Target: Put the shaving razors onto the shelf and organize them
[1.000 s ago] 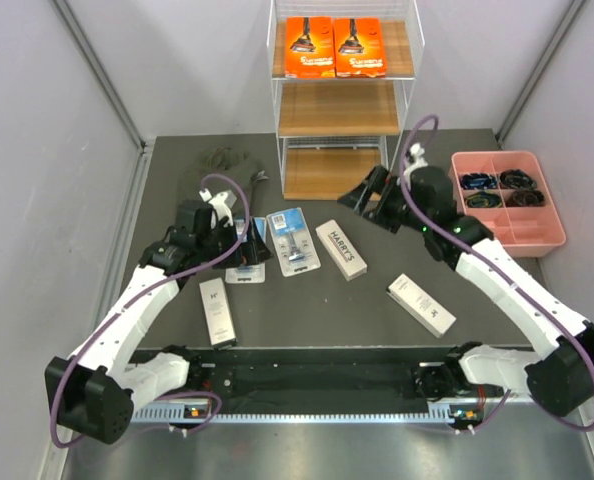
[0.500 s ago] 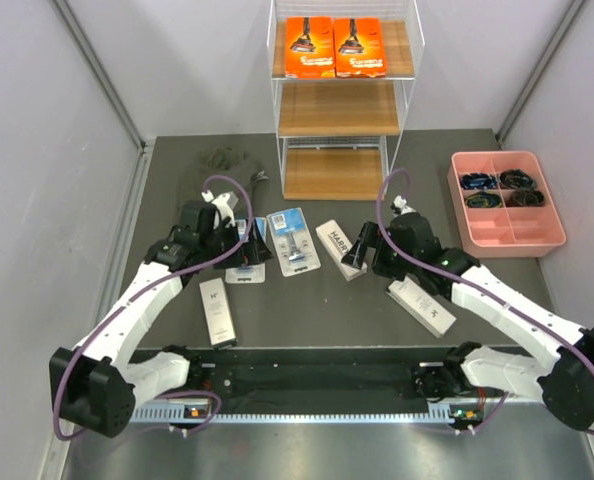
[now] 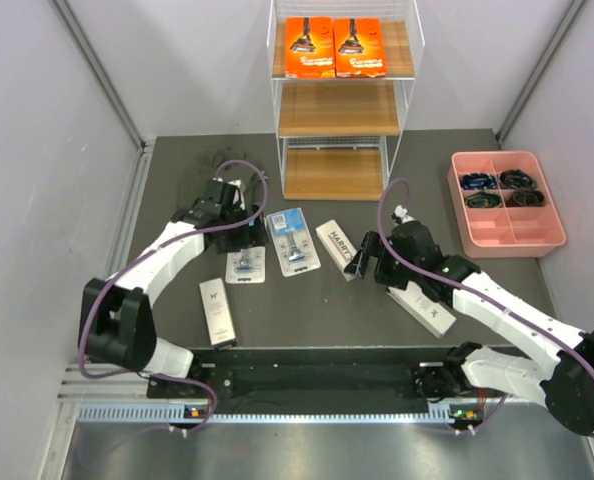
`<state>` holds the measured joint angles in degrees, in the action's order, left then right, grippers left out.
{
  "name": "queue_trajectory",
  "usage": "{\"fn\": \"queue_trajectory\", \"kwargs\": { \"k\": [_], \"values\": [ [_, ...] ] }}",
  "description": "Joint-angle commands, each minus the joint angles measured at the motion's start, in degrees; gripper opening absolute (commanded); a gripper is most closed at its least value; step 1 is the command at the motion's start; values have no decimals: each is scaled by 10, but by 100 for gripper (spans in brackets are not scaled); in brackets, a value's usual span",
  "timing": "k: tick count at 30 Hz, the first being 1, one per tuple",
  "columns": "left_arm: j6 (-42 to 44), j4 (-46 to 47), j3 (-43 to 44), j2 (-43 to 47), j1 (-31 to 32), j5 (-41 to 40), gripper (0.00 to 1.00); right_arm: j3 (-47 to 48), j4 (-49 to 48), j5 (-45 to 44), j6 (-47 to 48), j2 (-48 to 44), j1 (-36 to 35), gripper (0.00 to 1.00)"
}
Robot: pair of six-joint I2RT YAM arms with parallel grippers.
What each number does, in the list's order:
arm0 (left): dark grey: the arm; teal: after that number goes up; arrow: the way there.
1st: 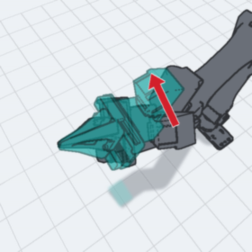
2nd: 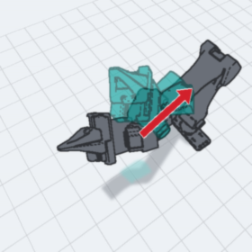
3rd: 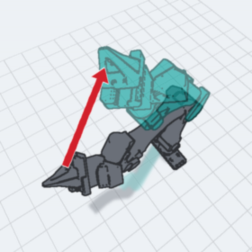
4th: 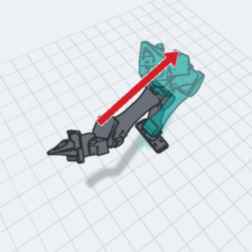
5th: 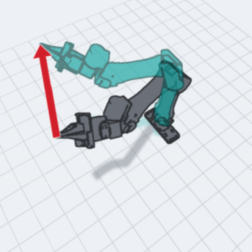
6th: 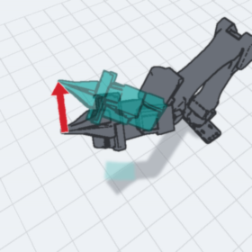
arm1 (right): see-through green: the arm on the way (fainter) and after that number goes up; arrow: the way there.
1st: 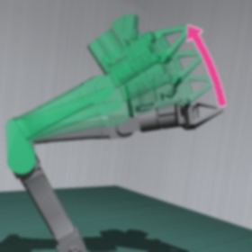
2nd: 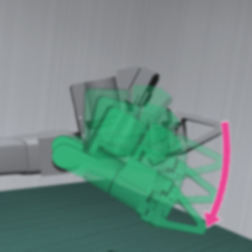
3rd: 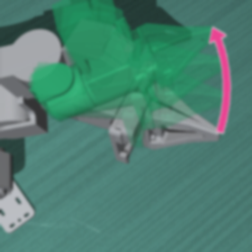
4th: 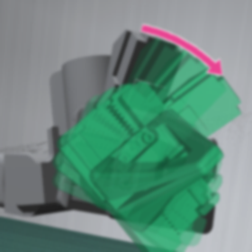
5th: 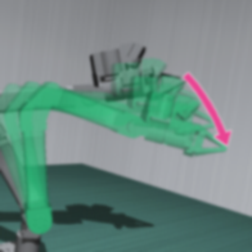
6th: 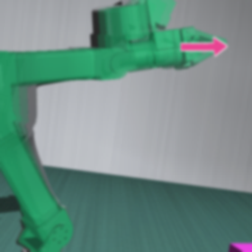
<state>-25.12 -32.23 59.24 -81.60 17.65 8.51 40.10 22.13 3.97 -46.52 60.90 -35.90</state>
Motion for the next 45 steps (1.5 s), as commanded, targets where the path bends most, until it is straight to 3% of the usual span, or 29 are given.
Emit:
{"fn": "queue_trajectory", "kwargs": {
  "k": [1, 9, 29, 31, 35, 36, 37, 45],
  "values": [
    [15, -5, 40, -51, -6, -39, 86, -1, -11, 2, 2, -27, -6, 95],
    [-3, 4, 69, -137, -23, -46, 70, -22, -10, 4, -5, -49, -7, 95],
    [18, 37, 73, -218, -34, -107, 58, -50, -17, 5, -16, -65, -6, 95],
    [20, 40, 73, -225, -34, -114, 52, -50, -16, 5, -16, -66, -6, 95],
    [23, 42, 71, -241, -34, -120, 22, -51, -12, 3, -16, -69, -7, 95],
    [24, 43, 69, -241, -34, -122, 6, -51, -12, 3, -15, -69, -6, 95],
    [24, 42, 69, -243, -34, -123, 0, -51, -11, 2, -15, -69, -7, 95],
    [22, 27, 77, -211, -34, -112, 0, -51, -16, 3, -16, -70, -6, 95]
  ]
}}
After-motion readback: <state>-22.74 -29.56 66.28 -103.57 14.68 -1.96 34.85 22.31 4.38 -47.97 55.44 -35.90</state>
